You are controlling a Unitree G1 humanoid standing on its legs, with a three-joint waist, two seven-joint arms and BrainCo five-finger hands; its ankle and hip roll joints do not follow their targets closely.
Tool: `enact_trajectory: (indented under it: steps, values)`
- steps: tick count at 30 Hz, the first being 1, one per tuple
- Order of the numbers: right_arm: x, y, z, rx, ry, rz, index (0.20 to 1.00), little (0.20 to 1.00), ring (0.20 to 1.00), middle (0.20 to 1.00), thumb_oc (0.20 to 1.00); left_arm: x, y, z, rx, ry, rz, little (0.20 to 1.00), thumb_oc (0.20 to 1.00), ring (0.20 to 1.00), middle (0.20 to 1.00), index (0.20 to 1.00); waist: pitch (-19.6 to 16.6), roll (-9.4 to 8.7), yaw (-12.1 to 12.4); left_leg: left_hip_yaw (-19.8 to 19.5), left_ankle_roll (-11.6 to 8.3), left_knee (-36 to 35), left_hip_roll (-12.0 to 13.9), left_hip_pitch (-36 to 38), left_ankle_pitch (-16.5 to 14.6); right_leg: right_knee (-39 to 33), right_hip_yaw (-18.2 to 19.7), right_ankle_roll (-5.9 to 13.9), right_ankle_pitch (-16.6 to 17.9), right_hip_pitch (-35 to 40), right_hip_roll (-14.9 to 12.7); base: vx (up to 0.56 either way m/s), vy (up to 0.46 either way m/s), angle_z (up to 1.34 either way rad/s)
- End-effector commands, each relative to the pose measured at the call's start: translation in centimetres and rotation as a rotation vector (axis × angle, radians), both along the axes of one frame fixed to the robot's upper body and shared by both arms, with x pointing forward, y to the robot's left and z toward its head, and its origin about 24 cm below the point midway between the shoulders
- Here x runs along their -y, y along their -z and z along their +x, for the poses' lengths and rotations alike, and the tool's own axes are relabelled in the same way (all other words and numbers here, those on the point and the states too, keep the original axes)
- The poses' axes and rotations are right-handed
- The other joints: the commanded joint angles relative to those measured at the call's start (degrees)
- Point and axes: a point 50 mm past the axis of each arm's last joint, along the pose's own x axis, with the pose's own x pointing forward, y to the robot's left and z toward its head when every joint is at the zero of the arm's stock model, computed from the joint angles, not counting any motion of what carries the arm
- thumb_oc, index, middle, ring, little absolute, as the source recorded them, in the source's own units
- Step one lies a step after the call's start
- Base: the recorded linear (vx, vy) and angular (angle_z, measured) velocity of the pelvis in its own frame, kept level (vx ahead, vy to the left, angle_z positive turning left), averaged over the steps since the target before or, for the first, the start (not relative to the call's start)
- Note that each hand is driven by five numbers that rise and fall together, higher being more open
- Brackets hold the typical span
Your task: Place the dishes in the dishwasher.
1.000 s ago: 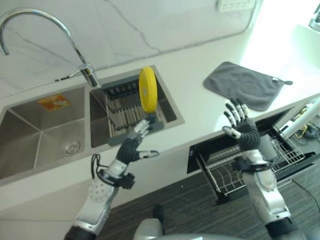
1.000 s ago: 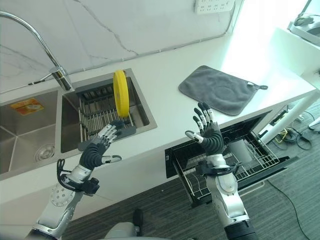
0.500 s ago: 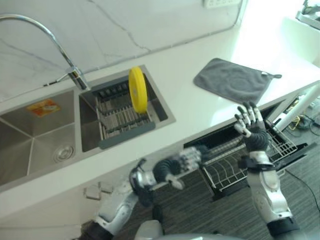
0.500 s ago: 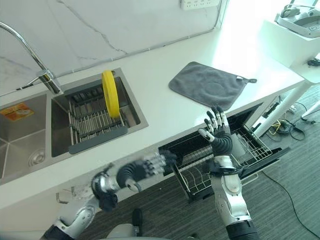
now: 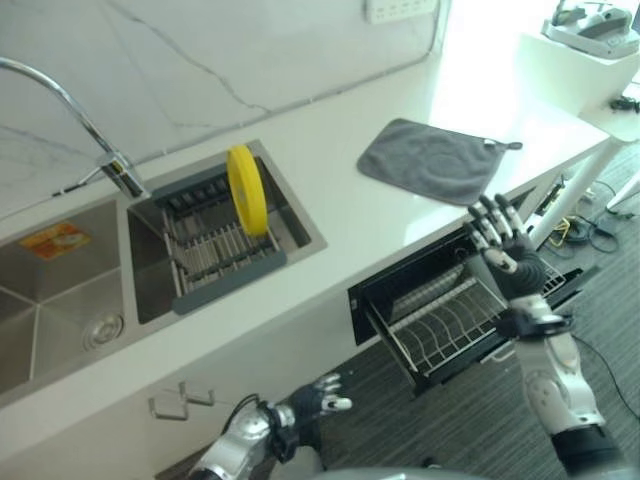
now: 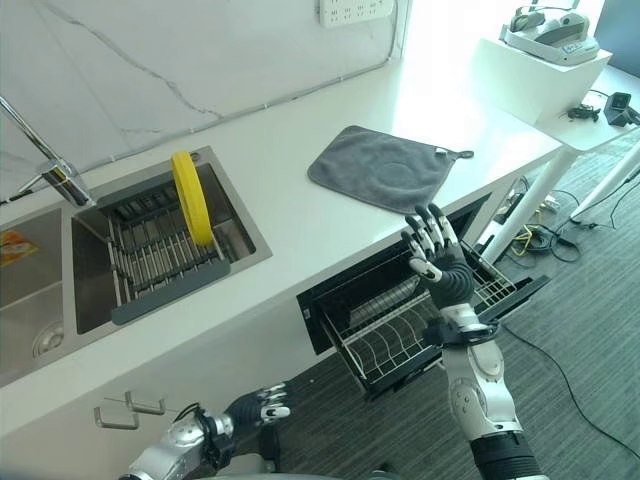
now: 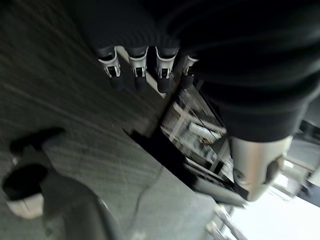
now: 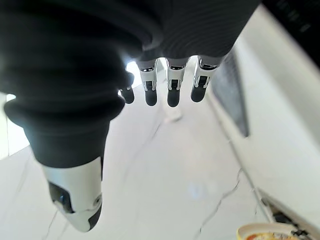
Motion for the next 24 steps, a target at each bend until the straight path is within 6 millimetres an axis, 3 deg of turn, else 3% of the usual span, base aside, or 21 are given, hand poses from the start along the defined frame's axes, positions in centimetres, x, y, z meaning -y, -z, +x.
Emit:
enact_trajectory:
  steps: [1, 3, 9, 24]
  values:
    - [-0.7, -5.7, 0.0, 0.286, -0.019, -0.124, 1.0, 1.0, 1.0, 1.0, 1.0, -0.3, 0.0, 1.3, 0.136, -0.015, 0.182, 1.0, 1.0, 1.0, 1.0, 1.0, -0.2, -0.76, 2.6, -2.0, -0.93, 4.1, 1.3, -1.9, -6.7, 6.1, -0.8, -3.83, -4.5, -3.2, 1.9, 0.06, 0.071, 0.06]
    - [-1.5, -6.6, 0.5, 0.298, -0.045, -0.143, 1.0, 1.0, 1.0, 1.0, 1.0, -1.9, 1.7, 0.0, 0.06, -0.041, 0.34, 1.0, 1.0, 1.0, 1.0, 1.0, -0.4, -1.04, 3.4, -2.9, -0.96, 3.8, 0.7, -1.4, -6.9, 6.2, -1.1, -3.84, -4.8, -2.7, 1.8, 0.08, 0.05, 0.14]
    - [-2.9, -7.9, 2.0, 0.254, -0.08, -0.079, 1.0, 1.0, 1.0, 1.0, 1.0, -3.0, 3.5, -2.4, -0.041, -0.065, 0.498, 1.0, 1.0, 1.0, 1.0, 1.0, -1.6, -1.44, 6.3, -4.7, -0.91, 2.4, 0.0, -0.6, -7.0, 5.1, -3.3, -3.7, -4.5, -1.4, 1.5, 0.1, 0.04, 0.17]
    - [-7.3, -7.9, 5.5, 0.119, -0.097, -0.112, 1.0, 1.0, 1.0, 1.0, 1.0, -6.8, 4.7, -5.6, -0.189, -0.18, 0.675, 1.0, 1.0, 1.0, 1.0, 1.0, -3.2, -1.43, 11.9, -7.8, -0.61, 0.5, -1.2, 1.2, -7.3, 4.0, -9.0, -3.0, -3.9, 0.6, 0.1, 0.08, 0.03, 0.16]
